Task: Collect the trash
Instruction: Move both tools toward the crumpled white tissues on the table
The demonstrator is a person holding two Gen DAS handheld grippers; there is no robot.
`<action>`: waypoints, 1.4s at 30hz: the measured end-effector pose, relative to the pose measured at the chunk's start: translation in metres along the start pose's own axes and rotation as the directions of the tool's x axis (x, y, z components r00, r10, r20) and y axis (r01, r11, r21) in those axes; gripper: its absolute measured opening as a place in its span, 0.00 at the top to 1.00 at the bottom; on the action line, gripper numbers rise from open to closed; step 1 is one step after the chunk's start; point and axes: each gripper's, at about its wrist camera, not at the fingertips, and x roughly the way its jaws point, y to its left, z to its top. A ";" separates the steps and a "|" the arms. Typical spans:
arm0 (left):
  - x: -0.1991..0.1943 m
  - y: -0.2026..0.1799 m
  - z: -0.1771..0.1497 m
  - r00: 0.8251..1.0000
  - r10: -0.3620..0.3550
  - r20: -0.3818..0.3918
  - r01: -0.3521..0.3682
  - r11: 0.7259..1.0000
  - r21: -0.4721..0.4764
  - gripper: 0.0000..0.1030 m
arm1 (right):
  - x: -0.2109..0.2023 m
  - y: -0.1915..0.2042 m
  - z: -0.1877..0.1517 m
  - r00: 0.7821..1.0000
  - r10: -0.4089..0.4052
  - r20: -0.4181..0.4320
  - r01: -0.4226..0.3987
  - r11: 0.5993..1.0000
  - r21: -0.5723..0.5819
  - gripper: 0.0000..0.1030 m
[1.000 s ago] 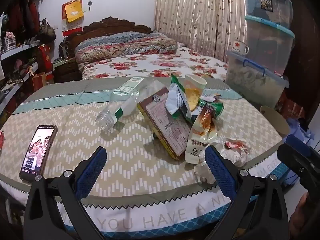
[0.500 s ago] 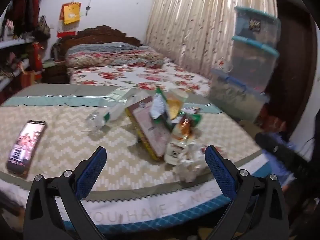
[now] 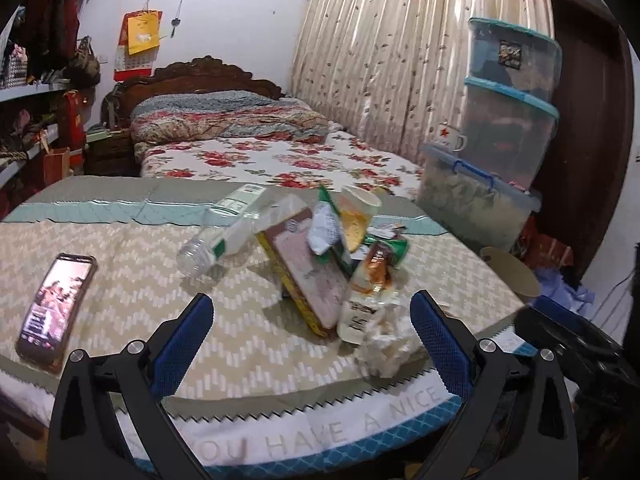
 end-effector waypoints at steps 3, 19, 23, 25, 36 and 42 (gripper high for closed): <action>0.006 0.004 0.007 0.998 0.063 -0.003 -0.063 0.998 0.009 0.08 | 0.000 0.003 0.003 1.000 -0.009 0.004 0.009 1.000 -0.029 0.03; 0.012 0.006 0.034 0.984 0.178 0.010 -0.178 0.983 0.046 0.08 | -0.012 0.021 0.031 0.990 -0.033 0.141 0.052 0.990 -0.131 0.06; 0.014 0.005 0.032 0.983 0.184 0.005 -0.184 0.981 0.056 0.08 | -0.007 0.013 0.028 0.993 -0.038 0.111 0.047 0.995 -0.087 0.10; 0.015 0.004 0.030 0.982 0.188 0.006 -0.188 0.980 0.060 0.08 | -0.005 0.008 0.028 0.995 -0.033 0.097 0.040 0.997 -0.072 0.18; 0.022 0.004 0.023 0.977 0.214 -0.020 -0.212 0.975 0.068 0.08 | 0.000 -0.002 0.022 0.997 -0.040 0.070 0.043 0.998 -0.043 0.21; 0.026 0.003 0.020 0.974 0.226 -0.027 -0.224 0.972 0.078 0.08 | -0.001 -0.002 0.021 0.997 -0.042 0.069 0.044 0.998 -0.043 0.21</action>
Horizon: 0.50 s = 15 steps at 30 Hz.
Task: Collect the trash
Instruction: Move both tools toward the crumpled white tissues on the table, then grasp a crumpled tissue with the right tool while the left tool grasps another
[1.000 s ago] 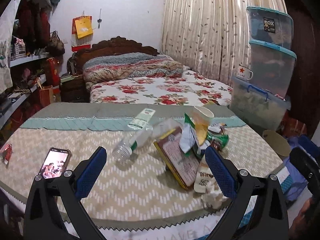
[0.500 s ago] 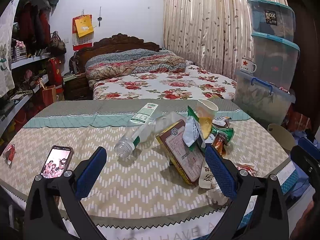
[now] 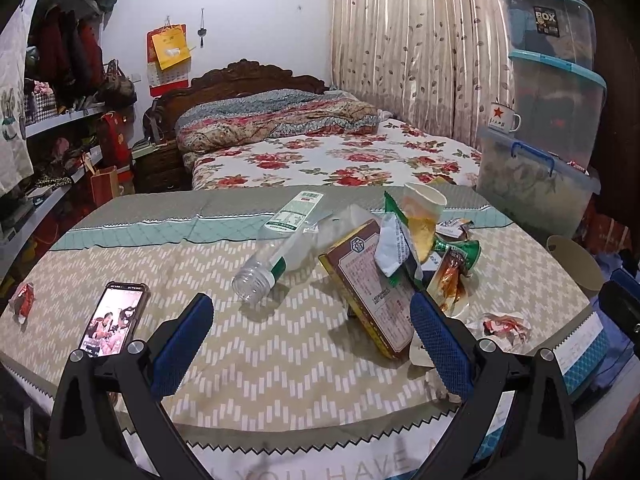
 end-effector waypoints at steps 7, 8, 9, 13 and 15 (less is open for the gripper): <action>0.002 -0.005 -0.004 0.999 -0.044 -0.008 0.044 0.999 0.003 0.08 | 0.001 -0.007 -0.004 1.000 -0.004 -0.007 0.004 1.000 0.013 0.22; 0.002 -0.007 -0.005 0.998 -0.056 -0.010 0.056 0.998 0.005 0.08 | 0.001 -0.008 -0.005 1.000 -0.005 -0.008 0.005 1.000 0.014 0.22; 0.003 -0.009 -0.006 0.997 -0.070 -0.014 0.070 0.998 0.009 0.08 | 0.001 -0.009 -0.005 1.000 -0.005 -0.009 0.005 1.000 0.015 0.22; 0.002 -0.019 -0.010 0.992 -0.124 -0.027 0.125 0.992 0.038 0.09 | 0.003 -0.014 -0.008 1.000 -0.012 -0.016 0.012 1.000 0.016 0.22; 0.002 -0.025 -0.012 0.985 -0.167 -0.037 0.169 0.984 0.052 0.09 | 0.006 -0.018 -0.012 0.999 -0.022 -0.028 0.023 1.000 0.010 0.24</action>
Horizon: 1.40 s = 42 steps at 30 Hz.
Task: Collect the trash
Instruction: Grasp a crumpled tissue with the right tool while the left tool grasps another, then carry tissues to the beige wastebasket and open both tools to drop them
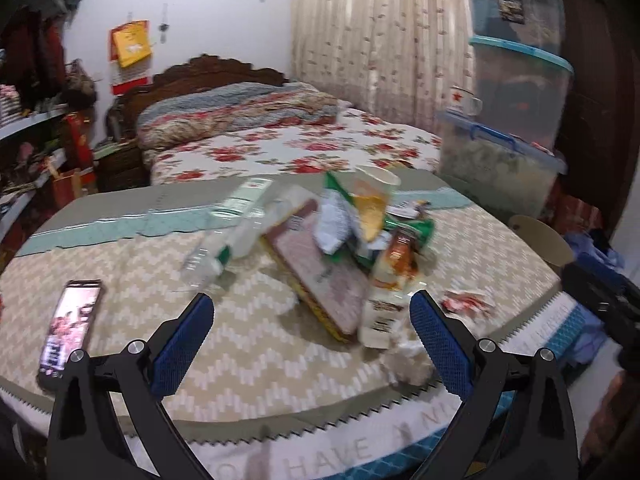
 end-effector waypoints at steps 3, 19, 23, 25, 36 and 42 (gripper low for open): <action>0.008 -0.015 -0.004 0.997 -0.077 -0.023 0.078 0.996 0.046 0.16 | 0.016 -0.014 -0.011 0.998 -0.016 -0.065 0.017 1.000 0.017 0.33; 0.060 -0.068 -0.018 0.957 -0.226 -0.184 0.259 0.948 0.187 0.72 | 0.114 -0.040 -0.032 0.932 0.186 -0.312 -0.151 0.980 0.132 0.49; 0.043 -0.056 -0.010 0.954 -0.256 -0.156 0.279 0.948 0.151 0.72 | 0.123 -0.042 -0.039 0.899 0.284 -0.332 -0.230 0.954 0.193 0.66; 0.040 -0.052 -0.003 0.942 -0.299 -0.155 0.317 0.942 0.109 0.72 | 0.114 -0.046 -0.037 0.918 0.265 -0.296 -0.217 0.959 0.184 0.67; 0.097 -0.130 0.046 0.852 -0.456 -0.255 0.489 0.869 0.080 0.72 | 0.078 -0.137 -0.034 0.979 0.102 -0.175 -0.044 0.951 0.307 0.67; 0.155 -0.220 0.080 0.764 -0.562 -0.317 0.602 0.798 0.036 0.72 | 0.059 -0.224 -0.017 0.995 -0.056 -0.078 0.083 0.909 0.409 0.67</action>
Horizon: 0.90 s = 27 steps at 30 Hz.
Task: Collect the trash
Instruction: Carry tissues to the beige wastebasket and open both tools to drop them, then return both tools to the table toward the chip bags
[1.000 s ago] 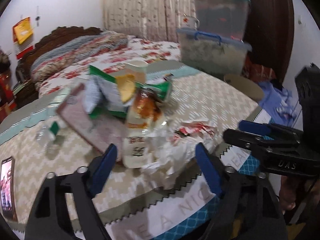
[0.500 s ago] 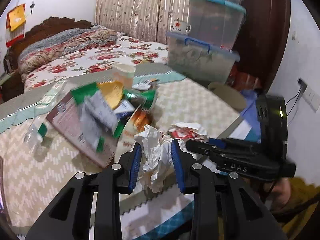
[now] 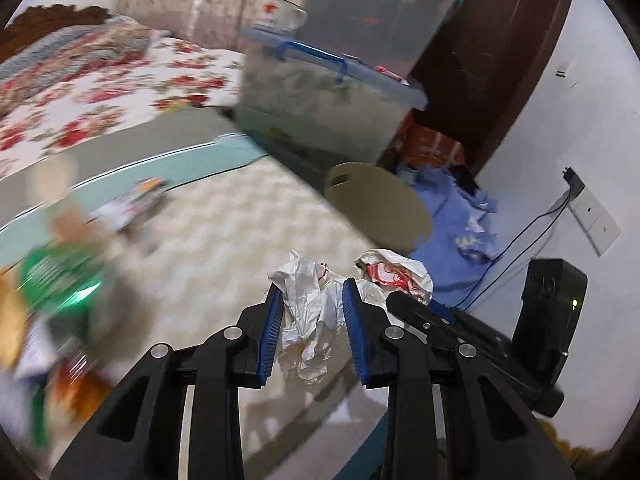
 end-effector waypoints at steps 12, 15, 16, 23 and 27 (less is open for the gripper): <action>0.167 -0.057 0.083 0.988 -0.101 -0.115 0.101 0.995 -0.009 0.71 | 0.018 -0.116 0.074 0.984 -0.177 0.035 0.171 0.976 0.136 0.65; 0.186 -0.061 0.095 0.993 -0.068 -0.096 0.067 0.998 -0.012 0.52 | 0.028 -0.133 0.079 0.981 -0.191 0.012 0.188 0.972 0.139 0.55; 0.190 -0.061 0.098 0.994 -0.058 -0.095 0.056 0.998 -0.018 0.43 | 0.031 -0.133 0.080 0.980 -0.197 0.008 0.194 0.971 0.141 0.44; 0.176 -0.053 0.095 0.996 -0.031 -0.088 0.028 0.999 -0.037 0.30 | 0.008 -0.127 0.072 0.969 -0.228 0.091 0.212 0.964 0.158 0.37; 0.119 -0.044 0.086 1.000 0.003 0.008 -0.003 0.999 -0.035 0.31 | -0.004 -0.102 0.061 0.981 -0.164 0.103 0.147 0.978 0.148 0.38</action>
